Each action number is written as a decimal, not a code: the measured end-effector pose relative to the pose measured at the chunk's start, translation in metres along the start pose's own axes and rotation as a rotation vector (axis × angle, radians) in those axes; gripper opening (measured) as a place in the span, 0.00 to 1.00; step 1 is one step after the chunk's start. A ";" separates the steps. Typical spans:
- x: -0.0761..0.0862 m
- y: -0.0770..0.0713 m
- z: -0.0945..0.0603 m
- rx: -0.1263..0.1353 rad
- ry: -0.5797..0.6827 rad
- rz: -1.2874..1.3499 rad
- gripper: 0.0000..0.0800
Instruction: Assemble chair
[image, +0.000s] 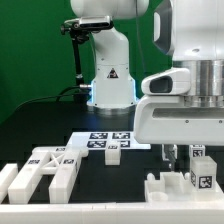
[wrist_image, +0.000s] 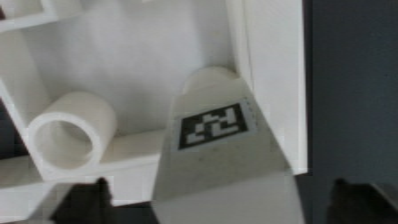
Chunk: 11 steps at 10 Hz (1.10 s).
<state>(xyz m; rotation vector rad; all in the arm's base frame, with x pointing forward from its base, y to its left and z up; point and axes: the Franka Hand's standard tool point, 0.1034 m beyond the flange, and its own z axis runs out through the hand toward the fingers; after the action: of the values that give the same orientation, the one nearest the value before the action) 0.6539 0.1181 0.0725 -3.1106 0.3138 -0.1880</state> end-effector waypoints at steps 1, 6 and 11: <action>0.000 0.000 0.000 0.002 -0.001 0.067 0.56; 0.001 0.006 0.001 -0.003 0.005 0.535 0.36; -0.004 0.005 0.001 0.006 -0.078 1.385 0.36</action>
Offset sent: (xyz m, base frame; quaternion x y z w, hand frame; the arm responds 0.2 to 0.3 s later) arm 0.0000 0.0000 0.0000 0.0000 0.0000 0.1938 0.9810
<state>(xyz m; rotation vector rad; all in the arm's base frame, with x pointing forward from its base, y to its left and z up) 0.6496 0.1139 0.0710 -2.1403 2.1662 -0.0242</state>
